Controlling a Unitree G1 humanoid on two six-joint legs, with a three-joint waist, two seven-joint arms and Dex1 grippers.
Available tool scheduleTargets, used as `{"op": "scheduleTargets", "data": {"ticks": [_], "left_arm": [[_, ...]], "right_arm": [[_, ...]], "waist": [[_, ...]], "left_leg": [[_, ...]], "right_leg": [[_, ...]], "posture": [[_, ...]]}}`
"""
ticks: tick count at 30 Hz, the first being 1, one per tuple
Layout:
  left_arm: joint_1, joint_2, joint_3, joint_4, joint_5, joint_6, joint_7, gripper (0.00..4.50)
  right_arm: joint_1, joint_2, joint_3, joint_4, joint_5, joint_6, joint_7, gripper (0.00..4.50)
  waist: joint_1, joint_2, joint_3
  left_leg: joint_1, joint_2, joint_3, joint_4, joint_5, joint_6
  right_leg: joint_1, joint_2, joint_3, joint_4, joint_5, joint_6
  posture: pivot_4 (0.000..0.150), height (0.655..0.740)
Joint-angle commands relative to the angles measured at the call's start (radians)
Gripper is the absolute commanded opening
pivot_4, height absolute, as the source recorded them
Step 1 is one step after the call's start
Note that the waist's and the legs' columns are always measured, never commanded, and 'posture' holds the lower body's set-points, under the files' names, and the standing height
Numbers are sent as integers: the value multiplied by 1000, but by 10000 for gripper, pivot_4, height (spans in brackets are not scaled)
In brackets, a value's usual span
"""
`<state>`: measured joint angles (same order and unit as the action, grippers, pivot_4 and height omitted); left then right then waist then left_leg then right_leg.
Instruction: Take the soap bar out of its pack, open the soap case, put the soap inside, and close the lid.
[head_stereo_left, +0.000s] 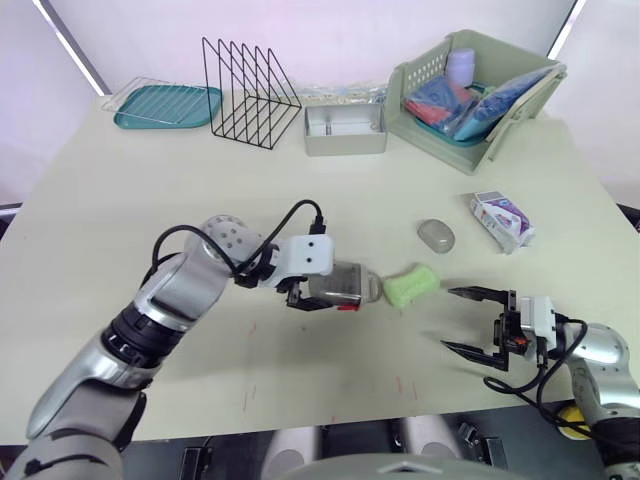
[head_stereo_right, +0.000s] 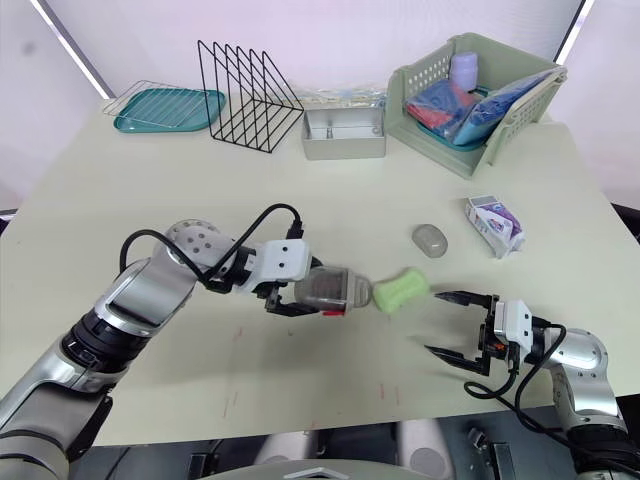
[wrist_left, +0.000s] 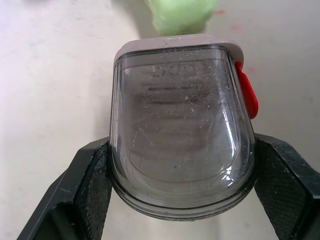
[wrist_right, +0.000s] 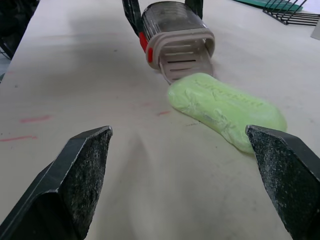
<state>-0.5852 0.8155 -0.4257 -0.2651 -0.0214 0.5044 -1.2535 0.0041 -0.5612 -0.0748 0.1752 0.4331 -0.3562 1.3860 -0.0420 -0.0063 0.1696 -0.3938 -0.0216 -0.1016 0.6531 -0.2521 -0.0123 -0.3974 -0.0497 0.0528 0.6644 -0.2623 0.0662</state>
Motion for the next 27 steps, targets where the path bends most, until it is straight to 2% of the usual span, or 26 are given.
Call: {"op": "scheduleTargets", "data": {"ticks": [1, 12, 21, 22, 27], "left_arm": [[0, 24, 45, 11, 14, -61, 17, 34463], [77, 111, 149, 132, -47, -268, -52, 34463], [104, 113, 172, 212, -57, -362, -83, 34463], [106, 112, 176, 216, -61, -365, -86, 44731], [108, 118, 195, 218, -87, -366, -106, 44731]], "right_arm": [[0, -1, -1, -6, 7, -23, 0, 44907], [-21, -5, 4, 29, 5, -37, 10, 44907], [-22, -19, 1, 40, 5, -37, 17, 44907], [-22, -21, 1, 41, 4, -38, 18, 45000], [-21, -28, -2, 47, 4, -40, 22, 45000]], "waist": [[2, 0, 0], [2, 0, 0], [2, 0, 0], [2, 0, 0], [2, 0, 0]], "left_leg": [[0, 0, 0, 0, 0, 0], [0, 0, 0, 0, 0, 0], [1, 0, 0, 0, 0, 0], [1, 0, 0, 0, 0, 0], [1, 0, 0, 0, 0, 0]], "right_leg": [[0, 0, 0, 0, 0, 0], [0, 0, 0, 0, 0, 0], [0, 0, 0, 0, 0, 0], [0, 0, 0, 0, 0, 0], [0, 0, 0, 0, 0, 0]], "posture": [[1500, 7400], [1500, 7400], [1500, 7400], [1500, 7400], [1500, 7400]]}}
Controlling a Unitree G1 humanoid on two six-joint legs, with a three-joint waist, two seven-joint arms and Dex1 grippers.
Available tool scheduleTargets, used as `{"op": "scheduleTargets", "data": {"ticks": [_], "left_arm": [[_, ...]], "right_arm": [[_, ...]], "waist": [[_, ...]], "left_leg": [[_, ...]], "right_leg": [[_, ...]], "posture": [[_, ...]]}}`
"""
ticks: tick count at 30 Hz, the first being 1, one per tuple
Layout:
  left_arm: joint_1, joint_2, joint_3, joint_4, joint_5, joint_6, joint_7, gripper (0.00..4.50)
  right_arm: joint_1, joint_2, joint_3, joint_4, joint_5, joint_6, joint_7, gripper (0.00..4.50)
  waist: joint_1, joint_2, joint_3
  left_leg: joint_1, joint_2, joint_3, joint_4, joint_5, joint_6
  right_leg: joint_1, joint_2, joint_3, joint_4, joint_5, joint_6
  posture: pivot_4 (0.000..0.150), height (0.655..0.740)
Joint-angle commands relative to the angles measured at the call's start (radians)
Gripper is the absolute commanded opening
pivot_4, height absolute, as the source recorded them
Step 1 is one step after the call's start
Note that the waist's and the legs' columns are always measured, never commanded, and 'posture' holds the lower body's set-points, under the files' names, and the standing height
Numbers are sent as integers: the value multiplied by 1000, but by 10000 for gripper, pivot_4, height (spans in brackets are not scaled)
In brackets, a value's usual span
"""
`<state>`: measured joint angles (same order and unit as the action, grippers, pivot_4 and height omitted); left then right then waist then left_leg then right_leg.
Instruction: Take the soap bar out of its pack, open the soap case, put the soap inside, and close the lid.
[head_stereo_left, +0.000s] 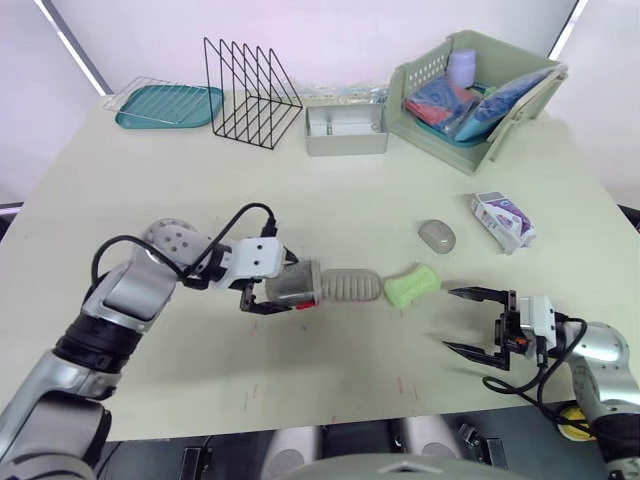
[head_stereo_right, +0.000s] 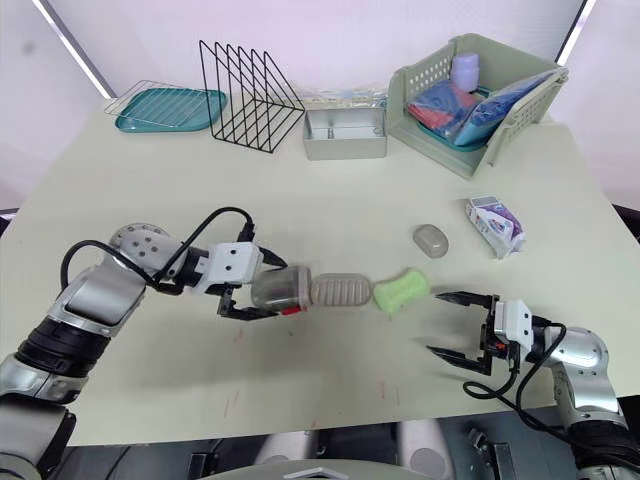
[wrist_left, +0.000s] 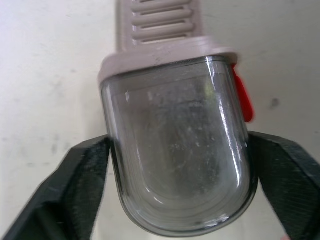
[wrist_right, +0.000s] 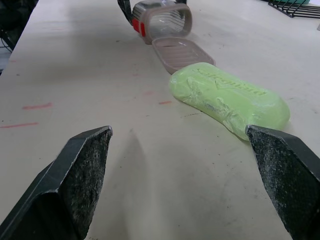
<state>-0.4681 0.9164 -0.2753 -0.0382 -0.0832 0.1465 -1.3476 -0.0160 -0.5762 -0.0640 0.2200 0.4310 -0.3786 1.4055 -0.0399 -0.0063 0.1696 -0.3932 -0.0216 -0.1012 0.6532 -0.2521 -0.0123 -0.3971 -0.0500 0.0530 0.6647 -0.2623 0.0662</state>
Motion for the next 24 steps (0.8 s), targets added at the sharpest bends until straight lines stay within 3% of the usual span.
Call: {"op": "scheduleTargets", "data": {"ticks": [1, 6, 14, 24], "left_arm": [[-9, 19, 51, -11, -32, -6, -17, 44731], [-6, 33, 106, -21, -95, 11, -47, 44731], [54, 16, 313, -191, -405, 255, -20, 44731], [504, -189, 535, -367, -448, 144, 230, 44731]], "right_arm": [[-1, -14, -13, 5, 5, -19, 4, 45000], [-6, -20, -13, 15, 4, -25, 7, 45000], [-114, -96, 2, -27, -1, 33, 34, 45000], [-416, -181, 173, -114, -137, 260, 49, 45000]], "waist": [[0, 0, 0], [0, 0, 0], [-2, 0, 0], [1, 0, 0]], "left_leg": [[0, 0, 0, 0, 0, 0], [0, 0, 0, 0, 0, 0], [0, 1, 0, 0, 0, 0], [1, 6, 2, 0, 0, 0]], "right_leg": [[0, 0, 0, 0, 0, 0], [0, 0, 0, 0, 0, 0], [0, 0, 0, 0, 0, 0], [-1, 0, 1, 0, 0, 0]], "posture": [[1500, 7400], [1500, 7400], [1500, 7400], [1500, 7400]]}}
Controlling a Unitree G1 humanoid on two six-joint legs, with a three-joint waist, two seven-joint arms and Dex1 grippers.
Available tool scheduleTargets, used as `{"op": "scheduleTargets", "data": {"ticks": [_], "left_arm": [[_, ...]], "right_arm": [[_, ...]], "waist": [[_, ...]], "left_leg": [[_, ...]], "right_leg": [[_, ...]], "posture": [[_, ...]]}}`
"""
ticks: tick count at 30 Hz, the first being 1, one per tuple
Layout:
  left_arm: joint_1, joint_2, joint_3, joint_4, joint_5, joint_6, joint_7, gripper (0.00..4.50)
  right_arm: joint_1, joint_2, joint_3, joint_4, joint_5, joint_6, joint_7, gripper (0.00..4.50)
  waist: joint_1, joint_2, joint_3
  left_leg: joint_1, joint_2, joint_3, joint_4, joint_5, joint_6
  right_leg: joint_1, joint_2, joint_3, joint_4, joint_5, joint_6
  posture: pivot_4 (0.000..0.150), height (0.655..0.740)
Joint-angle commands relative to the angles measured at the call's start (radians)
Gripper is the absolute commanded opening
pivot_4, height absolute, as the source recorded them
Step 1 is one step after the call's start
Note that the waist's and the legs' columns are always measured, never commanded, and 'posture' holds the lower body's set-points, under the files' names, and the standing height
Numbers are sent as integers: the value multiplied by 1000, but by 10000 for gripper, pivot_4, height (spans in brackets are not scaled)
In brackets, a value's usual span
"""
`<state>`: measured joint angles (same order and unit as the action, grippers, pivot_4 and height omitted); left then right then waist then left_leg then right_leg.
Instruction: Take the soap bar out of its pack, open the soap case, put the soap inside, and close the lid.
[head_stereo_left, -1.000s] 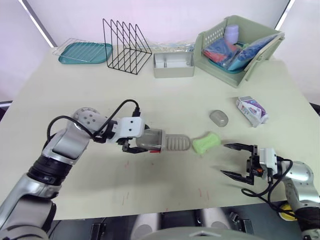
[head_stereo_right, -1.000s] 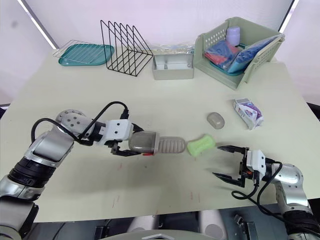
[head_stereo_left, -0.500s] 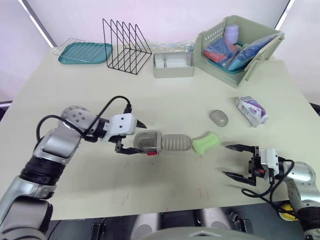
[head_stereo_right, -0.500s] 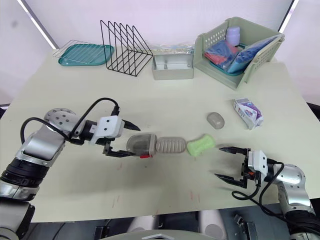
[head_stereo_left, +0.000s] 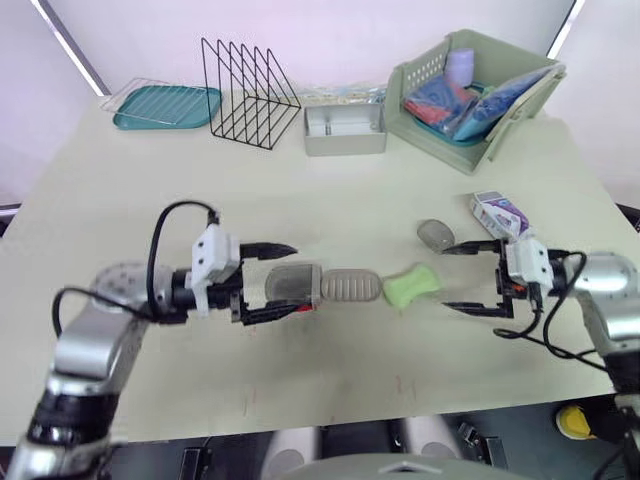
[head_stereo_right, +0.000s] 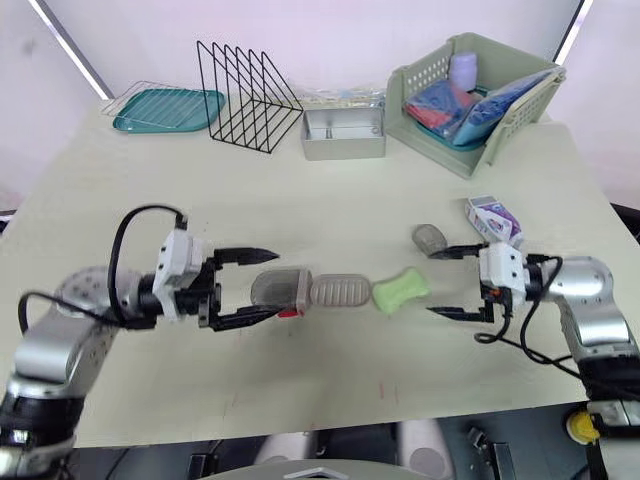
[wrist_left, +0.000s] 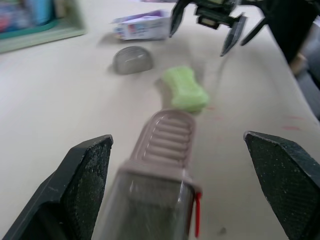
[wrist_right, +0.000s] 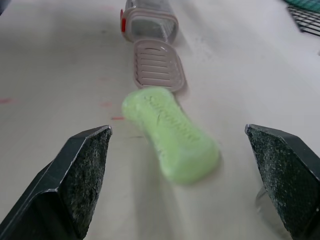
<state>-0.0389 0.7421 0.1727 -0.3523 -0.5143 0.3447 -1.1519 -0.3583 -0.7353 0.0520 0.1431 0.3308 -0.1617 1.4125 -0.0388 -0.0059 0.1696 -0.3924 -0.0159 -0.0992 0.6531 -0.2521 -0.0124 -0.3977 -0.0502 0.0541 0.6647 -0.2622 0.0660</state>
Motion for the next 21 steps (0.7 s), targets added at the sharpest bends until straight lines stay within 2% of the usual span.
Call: {"op": "scheduleTargets", "data": {"ticks": [1, 5, 10, 15, 21], "left_arm": [[112, -20, 103, -54, -19, -72, 30, 44731], [205, -29, 133, -30, -17, -137, 5, 44731], [257, -20, 150, 41, 2, -206, -17, 44731], [276, 16, 154, 44, -13, -233, -70, 44731], [268, 59, 139, 74, 28, -318, -127, 44731]], "right_arm": [[-108, -34, 90, -34, -60, 57, 72, 45000], [-249, -38, 215, 0, -147, 123, 152, 45000], [-375, 17, 314, 48, -212, 151, 193, 45000], [-429, 50, 388, 125, -296, 112, 198, 45000], [-465, 94, 414, 231, -360, 39, 178, 45000]], "waist": [[1, 0, 0], [7, 0, 0], [5, 0, 0], [7, 0, 0], [0, 0, 0]], "left_leg": [[0, 0, 0, 0, 0, 0], [0, 0, -1, 0, 0, 0], [0, 0, 0, 0, 0, 0], [-1, -1, 0, -1, 0, 0], [-1, -1, 0, -1, 0, 0]], "right_leg": [[0, 0, 0, 0, 0, 0], [0, -1, -1, -1, 0, 0], [0, -1, -2, -1, 0, 0], [0, -2, -2, -2, 0, 0], [-1, -2, -2, -2, 1, -1]], "posture": [[1500, 7400], [1500, 7400], [1500, 7400], [1500, 7400], [1500, 7400]]}}
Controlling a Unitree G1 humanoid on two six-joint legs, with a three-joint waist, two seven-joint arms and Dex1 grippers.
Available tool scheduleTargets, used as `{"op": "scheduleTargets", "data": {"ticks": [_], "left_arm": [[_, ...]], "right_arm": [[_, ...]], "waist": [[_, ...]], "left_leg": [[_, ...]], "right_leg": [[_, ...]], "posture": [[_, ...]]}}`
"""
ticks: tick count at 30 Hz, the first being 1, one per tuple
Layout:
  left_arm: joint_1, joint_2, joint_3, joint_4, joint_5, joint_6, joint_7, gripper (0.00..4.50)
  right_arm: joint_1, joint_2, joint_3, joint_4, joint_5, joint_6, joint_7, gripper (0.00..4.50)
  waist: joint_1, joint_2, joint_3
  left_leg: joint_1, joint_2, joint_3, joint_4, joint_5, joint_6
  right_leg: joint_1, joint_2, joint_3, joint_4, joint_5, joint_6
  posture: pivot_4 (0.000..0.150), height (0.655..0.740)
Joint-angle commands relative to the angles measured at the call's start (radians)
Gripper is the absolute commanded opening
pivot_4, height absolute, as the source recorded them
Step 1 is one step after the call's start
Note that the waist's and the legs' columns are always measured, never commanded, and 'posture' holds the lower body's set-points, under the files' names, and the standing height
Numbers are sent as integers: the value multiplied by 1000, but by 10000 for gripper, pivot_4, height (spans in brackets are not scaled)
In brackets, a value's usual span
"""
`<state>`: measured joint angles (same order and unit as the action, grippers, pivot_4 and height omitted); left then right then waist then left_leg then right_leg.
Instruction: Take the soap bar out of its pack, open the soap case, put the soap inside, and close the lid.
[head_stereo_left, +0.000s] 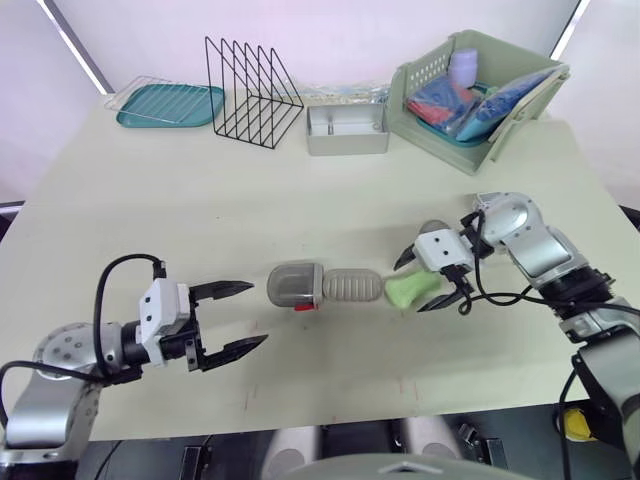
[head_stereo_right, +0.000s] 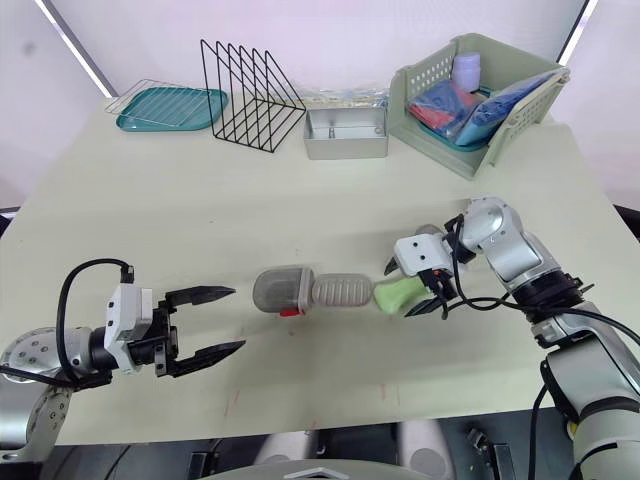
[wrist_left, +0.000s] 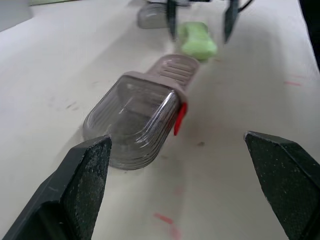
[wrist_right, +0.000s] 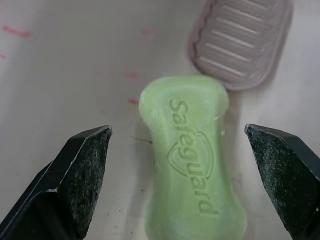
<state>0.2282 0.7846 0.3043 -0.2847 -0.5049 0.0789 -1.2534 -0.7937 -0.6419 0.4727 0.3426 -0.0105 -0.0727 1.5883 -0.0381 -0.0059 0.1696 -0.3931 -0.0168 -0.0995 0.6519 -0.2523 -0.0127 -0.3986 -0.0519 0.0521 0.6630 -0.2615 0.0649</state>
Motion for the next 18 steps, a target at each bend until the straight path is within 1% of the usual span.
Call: {"op": "scheduleTargets", "data": {"ticks": [1, 4, 5, 7, 9, 10, 11, 12, 14, 18], "left_arm": [[2, 19, 6, 12, 21, -60, -27, 44731], [-1, 22, 0, 23, 26, -77, -31, 44731], [-3, 22, -2, 24, 28, -80, -30, 44893], [-10, 18, -10, 23, 28, -82, -28, 45000], [-16, 15, -17, 23, 30, -83, -25, 45000], [-18, 13, -21, 25, 33, -86, -23, 45000], [-19, 11, -25, 29, 36, -89, -21, 45000], [-20, 11, -28, 32, 39, -92, -20, 45000], [-19, 10, -32, 33, 39, -94, -17, 45000], [-15, 4, -29, 32, 27, -85, -5, 45000]], "right_arm": [[-34, 6, -8, 47, -22, -59, 2, 45000], [-44, 13, -10, 76, -29, -76, 12, 45000], [-46, 13, -8, 84, -32, -86, 17, 42463], [-42, 14, -10, 84, -23, -92, 22, 35352], [-34, 15, -13, 69, -11, -85, 25, 26506], [-31, 14, -13, 62, -8, -82, 26, 21293], [-29, 13, -16, 56, -7, -81, 26, 17574], [-27, 11, -17, 51, -6, -79, 26, 16554], [-27, -6, -12, 26, 25, -60, 26, 16554], [-86, -40, -21, -38, 112, 76, 26, 16554]], "waist": [[-1, 0, 0], [-3, 0, 0], [-3, 0, 0], [-3, 0, 0], [-2, 0, 0], [-3, 0, 0], [-3, 0, 0], [-3, 0, 0], [-3, 0, 0], [-3, 0, 0]], "left_leg": [[0, 0, 0, 0, 0, 0], [0, 0, 0, 0, 0, 0], [0, 0, 0, 0, 0, 0], [0, 0, 0, 0, 0, 0], [0, 0, 0, 0, 0, 0], [0, 0, 0, 0, 0, 0], [0, 0, 0, 0, 0, 0], [0, 0, 0, 0, 0, 0], [0, 0, 0, 0, 0, 0], [0, 0, 0, -1, 0, 0]], "right_leg": [[0, 0, 0, 0, 0, 0], [0, 0, 0, 0, 0, 0], [0, 0, 0, 0, 0, 0], [0, 0, 0, 0, 0, 0], [0, 0, 0, 0, 0, 0], [0, 0, 0, 0, 0, 0], [0, 0, 0, 0, 0, 0], [0, 0, 0, 0, 0, 0], [0, 0, 0, 0, 0, 0], [-1, 0, 1, 0, 0, 0]], "posture": [[1500, 7400], [1500, 7400], [1500, 7400], [1500, 7400], [1500, 7400], [1500, 7400], [1500, 7400], [1500, 7400], [1500, 7400], [1500, 7400]]}}
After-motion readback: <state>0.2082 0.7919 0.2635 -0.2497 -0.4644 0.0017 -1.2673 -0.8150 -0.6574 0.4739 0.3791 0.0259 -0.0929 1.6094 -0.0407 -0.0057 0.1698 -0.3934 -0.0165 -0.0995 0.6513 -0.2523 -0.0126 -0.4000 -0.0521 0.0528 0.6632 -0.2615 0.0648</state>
